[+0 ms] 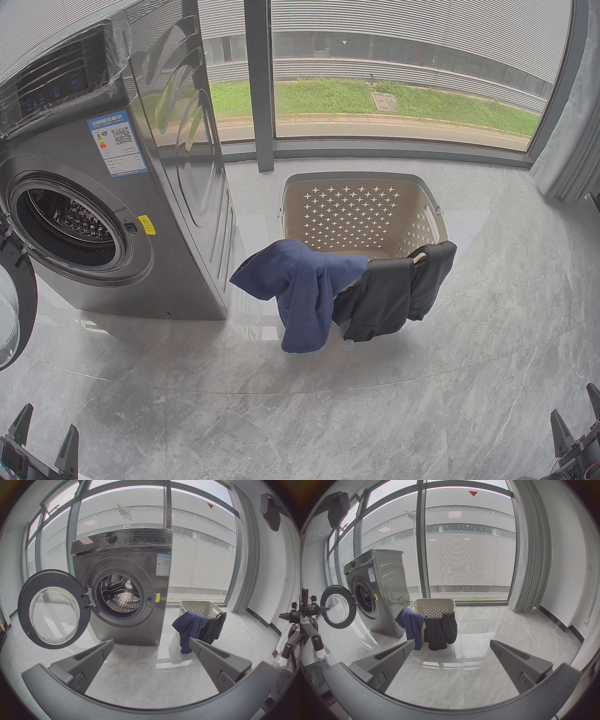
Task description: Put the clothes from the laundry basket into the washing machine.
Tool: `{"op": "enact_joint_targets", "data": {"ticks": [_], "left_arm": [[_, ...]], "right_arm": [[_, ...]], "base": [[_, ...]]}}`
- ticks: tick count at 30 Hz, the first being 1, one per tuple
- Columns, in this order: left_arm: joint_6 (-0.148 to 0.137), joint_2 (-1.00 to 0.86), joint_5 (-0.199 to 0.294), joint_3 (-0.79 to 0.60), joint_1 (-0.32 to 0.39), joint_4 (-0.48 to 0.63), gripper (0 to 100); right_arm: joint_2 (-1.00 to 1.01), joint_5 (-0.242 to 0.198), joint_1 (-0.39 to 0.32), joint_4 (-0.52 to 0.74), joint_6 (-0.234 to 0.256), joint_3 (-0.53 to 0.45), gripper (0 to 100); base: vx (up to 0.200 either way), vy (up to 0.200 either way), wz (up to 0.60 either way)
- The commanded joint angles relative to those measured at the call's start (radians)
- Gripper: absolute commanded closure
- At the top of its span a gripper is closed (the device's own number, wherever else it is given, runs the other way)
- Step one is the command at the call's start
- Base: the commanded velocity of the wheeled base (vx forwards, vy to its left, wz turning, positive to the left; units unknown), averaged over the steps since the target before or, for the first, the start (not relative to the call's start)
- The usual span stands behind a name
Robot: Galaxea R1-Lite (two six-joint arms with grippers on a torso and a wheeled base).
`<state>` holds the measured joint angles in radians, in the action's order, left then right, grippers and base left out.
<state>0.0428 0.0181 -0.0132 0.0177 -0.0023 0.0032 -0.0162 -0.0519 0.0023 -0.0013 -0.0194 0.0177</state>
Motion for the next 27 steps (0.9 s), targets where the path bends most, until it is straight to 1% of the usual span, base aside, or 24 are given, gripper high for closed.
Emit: {"op": "enact_joint_targets", "data": {"ticks": [1, 5, 17, 26, 27], "left_arm": [[0.0, -0.01, -0.001, -0.015, -0.001, 0.0, 0], [0.0, -0.01, -0.001, -0.015, 0.001, 0.0, 0], [0.0, -0.01, -0.001, -0.015, 0.001, 0.0, 0], [0.0, -0.01, -0.002, -0.015, -0.001, 0.0, 0], [0.0, -0.01, -0.002, -0.015, 0.001, 0.0, 0]], "right_arm": [[0.016, 0.0, 0.001, 0.0, -0.001, -0.016, 0], [0.016, 0.0, 0.001, 0.0, -0.001, -0.016, 0], [0.016, 0.0, 0.001, 0.0, -0.001, -0.016, 0], [0.016, 0.0, 0.001, 0.0, -0.001, -0.016, 0], [0.016, 0.0, 0.001, 0.0, -0.001, -0.018, 0]], "base": [[0.0, 0.0, 0.0], [0.0, 0.0, 0.0], [0.2, 0.0, 0.0], [0.0, 0.0, 0.0], [0.0, -0.2, 0.0]]}}
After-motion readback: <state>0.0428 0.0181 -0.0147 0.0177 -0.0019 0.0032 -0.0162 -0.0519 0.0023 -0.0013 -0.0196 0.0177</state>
